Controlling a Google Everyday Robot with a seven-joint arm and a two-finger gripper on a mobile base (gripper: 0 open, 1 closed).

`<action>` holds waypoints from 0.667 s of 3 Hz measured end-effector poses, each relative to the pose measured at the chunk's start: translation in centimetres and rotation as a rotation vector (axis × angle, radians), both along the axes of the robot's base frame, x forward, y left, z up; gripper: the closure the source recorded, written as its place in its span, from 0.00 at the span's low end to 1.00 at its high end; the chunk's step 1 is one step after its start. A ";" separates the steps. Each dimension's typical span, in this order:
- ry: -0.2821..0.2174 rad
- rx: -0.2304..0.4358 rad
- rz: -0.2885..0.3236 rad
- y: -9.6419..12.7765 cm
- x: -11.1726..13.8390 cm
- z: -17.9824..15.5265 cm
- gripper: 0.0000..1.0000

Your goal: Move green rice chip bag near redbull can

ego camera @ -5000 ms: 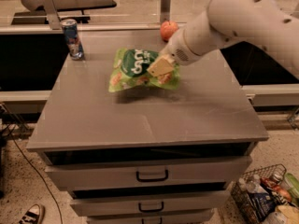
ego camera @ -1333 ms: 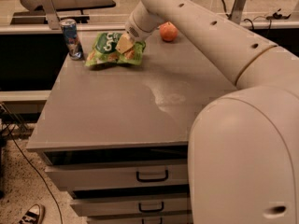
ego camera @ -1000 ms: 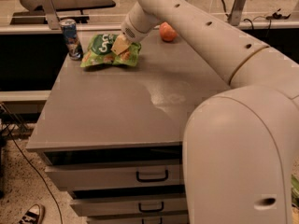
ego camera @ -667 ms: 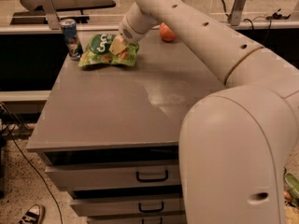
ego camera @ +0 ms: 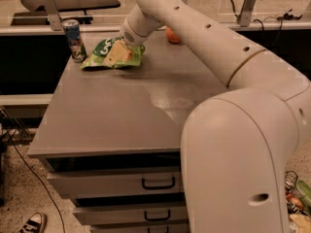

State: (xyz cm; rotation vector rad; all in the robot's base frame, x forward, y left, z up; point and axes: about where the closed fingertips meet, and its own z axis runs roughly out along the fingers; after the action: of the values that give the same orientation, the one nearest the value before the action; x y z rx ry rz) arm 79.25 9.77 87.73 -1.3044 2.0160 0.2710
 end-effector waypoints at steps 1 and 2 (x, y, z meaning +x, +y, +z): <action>0.000 0.000 0.000 0.0 0.0 0.0 0.00; -0.040 0.020 -0.005 -3.0 -1.0 2.2 0.00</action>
Offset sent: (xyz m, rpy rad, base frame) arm -0.0292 -0.0843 0.0637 0.0558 -0.1136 -0.0188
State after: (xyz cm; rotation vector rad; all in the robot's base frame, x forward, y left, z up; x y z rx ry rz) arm 78.22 6.73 89.93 -1.2823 1.9780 0.2605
